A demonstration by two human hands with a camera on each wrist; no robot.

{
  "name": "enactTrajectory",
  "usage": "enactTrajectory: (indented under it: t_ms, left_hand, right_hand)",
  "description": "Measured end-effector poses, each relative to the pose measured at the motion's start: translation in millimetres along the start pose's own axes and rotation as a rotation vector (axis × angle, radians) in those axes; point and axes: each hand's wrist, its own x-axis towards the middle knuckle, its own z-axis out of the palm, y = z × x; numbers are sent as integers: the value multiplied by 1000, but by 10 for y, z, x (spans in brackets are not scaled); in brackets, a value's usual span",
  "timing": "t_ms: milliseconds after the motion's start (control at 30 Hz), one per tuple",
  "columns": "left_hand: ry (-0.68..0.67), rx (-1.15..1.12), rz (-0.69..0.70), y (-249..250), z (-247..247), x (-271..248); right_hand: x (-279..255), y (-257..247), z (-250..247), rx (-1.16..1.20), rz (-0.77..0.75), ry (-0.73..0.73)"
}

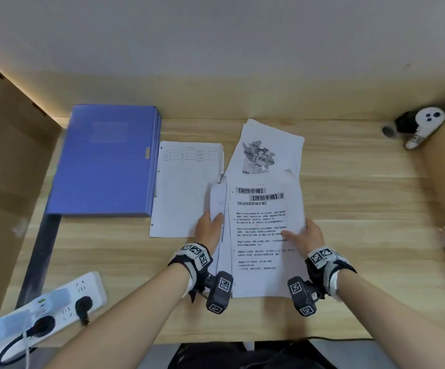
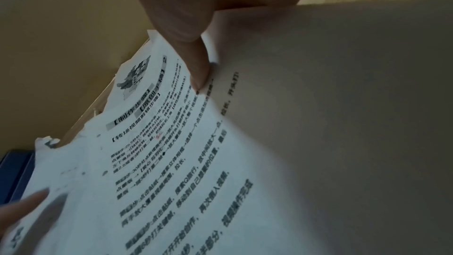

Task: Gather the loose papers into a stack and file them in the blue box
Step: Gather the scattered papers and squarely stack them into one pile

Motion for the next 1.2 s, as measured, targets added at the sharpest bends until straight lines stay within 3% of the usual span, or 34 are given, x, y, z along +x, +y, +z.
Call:
enactTrajectory:
  t_ms: [167, 267, 500, 633, 800, 867, 967, 1100, 1200]
  left_hand:
    - [-137, 12, 0, -40, 122, -78]
    - [-135, 94, -12, -57, 153, -121]
    - [-149, 1, 59, 243, -274, -164]
    - [-184, 9, 67, 495, -409, -35]
    - [-214, -95, 87, 909, -274, 226]
    - [-165, -122, 122, 1020, -189, 391]
    - [-27, 223, 119, 1048, -44, 760]
    - [-35, 799, 126, 1005, 248, 1016]
    - [13, 1012, 169, 936, 414, 1033]
  right_hand:
    - [-132, 28, 158, 17, -80, -102]
    - [-173, 21, 189, 69, -105, -133]
    - [-213, -270, 208, 376, -114, -192]
    - [-153, -511, 244, 394, -84, -259]
    - [116, -772, -46, 453, -95, -150]
    - [276, -842, -285, 454, -81, -79]
    - [504, -841, -679, 396, -48, 48]
    - [760, -637, -1007, 354, 10, 161]
    - [900, -391, -1187, 290, 89, 183]
